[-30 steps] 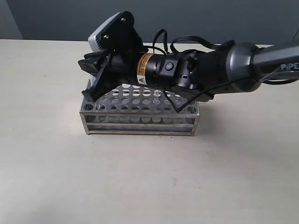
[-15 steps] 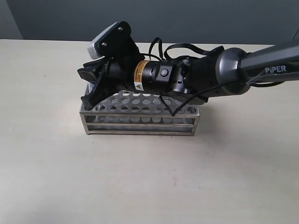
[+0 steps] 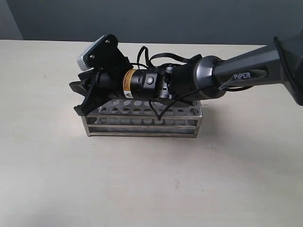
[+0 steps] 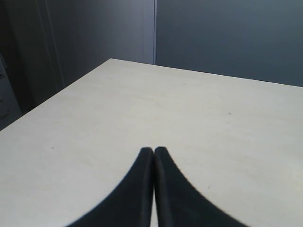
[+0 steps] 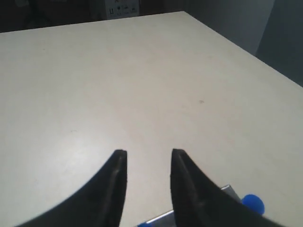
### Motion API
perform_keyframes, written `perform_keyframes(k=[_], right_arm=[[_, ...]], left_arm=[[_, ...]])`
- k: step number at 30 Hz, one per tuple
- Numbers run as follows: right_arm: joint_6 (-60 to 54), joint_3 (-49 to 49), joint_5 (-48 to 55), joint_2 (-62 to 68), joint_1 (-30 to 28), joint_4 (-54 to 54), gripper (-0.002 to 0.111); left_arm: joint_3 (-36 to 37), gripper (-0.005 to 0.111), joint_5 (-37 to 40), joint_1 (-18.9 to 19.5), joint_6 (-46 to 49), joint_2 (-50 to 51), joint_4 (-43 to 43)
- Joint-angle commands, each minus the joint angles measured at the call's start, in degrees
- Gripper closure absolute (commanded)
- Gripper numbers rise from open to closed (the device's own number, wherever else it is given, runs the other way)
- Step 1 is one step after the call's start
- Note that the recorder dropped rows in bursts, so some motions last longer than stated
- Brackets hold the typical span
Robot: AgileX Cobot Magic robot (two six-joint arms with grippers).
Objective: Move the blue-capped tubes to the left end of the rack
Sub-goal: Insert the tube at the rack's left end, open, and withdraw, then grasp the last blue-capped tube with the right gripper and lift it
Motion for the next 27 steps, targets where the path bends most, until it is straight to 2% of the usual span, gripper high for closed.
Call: perform_keyframes(k=[1, 5, 7, 8, 12, 18, 27], right_arm=[[4.7, -0.2, 3.7, -3.9, -0.2, -1.1, 0.075], [1.5, 2.6, 7.0, -12.8, -4.3, -0.9, 0.075], [1.1, 6.4, 7.5, -17.6, -9.9, -0.9, 0.075], [1.1, 9.4, 7.0, -19.6, -13.5, -0.7, 0.075], [1.1, 16.5, 0.0, -21.4, -18.8, -0.7, 0.075], [-3.7, 23.9, -3.7, -20.5, -19.7, 4.2, 0.075], [-6.4, 24.1, -7.1, -13.7, -19.7, 7.4, 0.075]], left_arm=[[-0.2, 0.106, 0.0, 0.1, 0.0, -0.2, 0.0], [-0.2, 0.106, 0.0, 0.1, 0.0, -0.2, 0.0], [-0.2, 0.106, 0.0, 0.1, 0.0, -0.2, 0.0], [-0.2, 0.106, 0.0, 0.1, 0.0, -0.2, 0.0], [-0.2, 0.106, 0.0, 0.1, 0.0, -0.2, 0.0], [-0.2, 0.106, 0.0, 0.1, 0.0, -0.2, 0.0], [-0.2, 0.106, 0.0, 0.1, 0.0, -0.2, 0.0]])
